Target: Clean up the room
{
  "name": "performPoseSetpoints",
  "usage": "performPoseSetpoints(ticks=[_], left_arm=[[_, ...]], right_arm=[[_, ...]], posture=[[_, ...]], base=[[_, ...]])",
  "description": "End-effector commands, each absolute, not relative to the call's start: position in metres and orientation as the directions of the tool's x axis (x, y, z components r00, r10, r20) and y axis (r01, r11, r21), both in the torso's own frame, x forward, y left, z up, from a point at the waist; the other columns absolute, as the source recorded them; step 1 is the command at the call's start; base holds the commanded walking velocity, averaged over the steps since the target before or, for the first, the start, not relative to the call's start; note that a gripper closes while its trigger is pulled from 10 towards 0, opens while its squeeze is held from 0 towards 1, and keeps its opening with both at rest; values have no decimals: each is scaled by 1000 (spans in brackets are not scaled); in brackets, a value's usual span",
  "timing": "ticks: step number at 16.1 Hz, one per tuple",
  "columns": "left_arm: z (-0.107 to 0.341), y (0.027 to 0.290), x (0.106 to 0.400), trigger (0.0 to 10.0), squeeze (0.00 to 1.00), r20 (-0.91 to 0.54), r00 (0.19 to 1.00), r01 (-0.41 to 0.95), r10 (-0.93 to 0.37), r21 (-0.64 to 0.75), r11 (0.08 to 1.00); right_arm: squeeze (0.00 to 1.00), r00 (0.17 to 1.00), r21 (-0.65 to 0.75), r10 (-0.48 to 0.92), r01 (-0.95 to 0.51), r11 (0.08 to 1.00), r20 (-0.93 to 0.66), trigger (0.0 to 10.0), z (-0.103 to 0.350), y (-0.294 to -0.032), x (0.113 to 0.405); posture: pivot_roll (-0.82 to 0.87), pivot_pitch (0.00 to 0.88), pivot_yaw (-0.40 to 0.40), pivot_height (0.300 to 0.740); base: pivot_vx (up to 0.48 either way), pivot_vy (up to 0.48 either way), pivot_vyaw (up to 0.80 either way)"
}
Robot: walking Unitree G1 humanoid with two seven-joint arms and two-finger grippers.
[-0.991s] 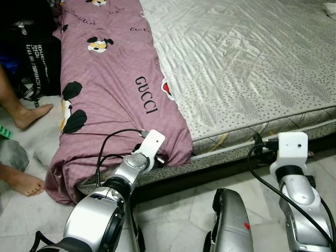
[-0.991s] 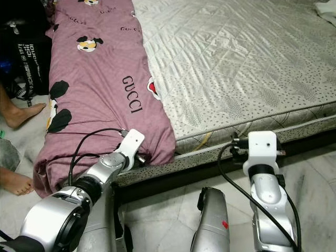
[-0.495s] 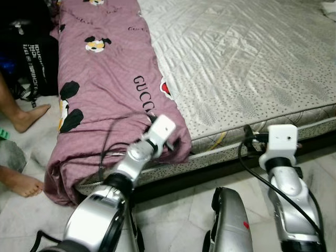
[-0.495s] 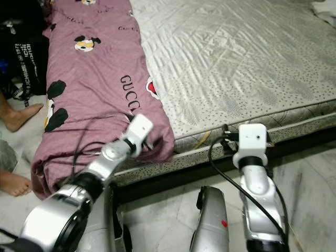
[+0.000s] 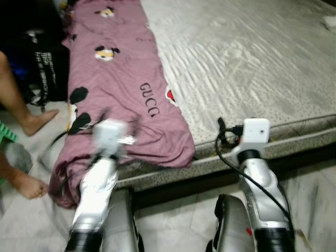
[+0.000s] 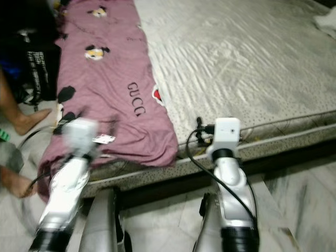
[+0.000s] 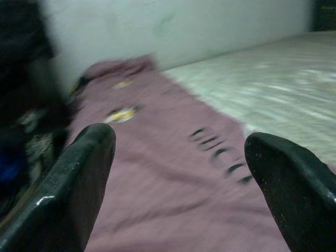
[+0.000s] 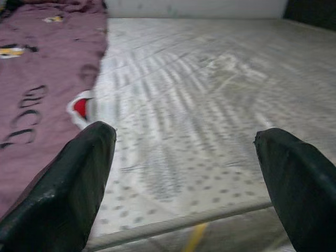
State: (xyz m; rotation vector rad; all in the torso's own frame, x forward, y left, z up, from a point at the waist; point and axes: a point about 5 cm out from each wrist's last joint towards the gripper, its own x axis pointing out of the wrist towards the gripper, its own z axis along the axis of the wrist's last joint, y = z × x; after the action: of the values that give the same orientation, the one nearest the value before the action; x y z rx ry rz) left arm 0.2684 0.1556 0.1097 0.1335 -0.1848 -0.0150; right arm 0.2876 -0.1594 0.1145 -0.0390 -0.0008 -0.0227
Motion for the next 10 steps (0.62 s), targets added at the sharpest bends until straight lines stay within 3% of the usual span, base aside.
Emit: performPoseSetpoints(ticks=[1,3,7,10], left_arm=[[114,162,265,10000,0,180,983,-44,28,88,995],[116,180,248,10000,0,168,977,-142,128,72,987],[119,179,241,10000,0,164,980,-124,109,86,989],[124,175,251,10000,0,170,981,-106,90,85,991]], right_arm=[[0,1000,-20,1,-2,1000,-10,10000,111,-154,288],[0,999,-11,49,-49,999,-10,10000,111,-138,295],[0,1000,75,17,-16,997,-12,10000,107,-137,303],[0,999,76,-3,1,997,35,10000,119,-138,315]], posture=[[38,0,15,537],[76,0,-7,537],[100,0,-9,537],[87,0,1,537]], base=[[0,0,0],[0,0,0],[0,0,0],[0,0,-548]])
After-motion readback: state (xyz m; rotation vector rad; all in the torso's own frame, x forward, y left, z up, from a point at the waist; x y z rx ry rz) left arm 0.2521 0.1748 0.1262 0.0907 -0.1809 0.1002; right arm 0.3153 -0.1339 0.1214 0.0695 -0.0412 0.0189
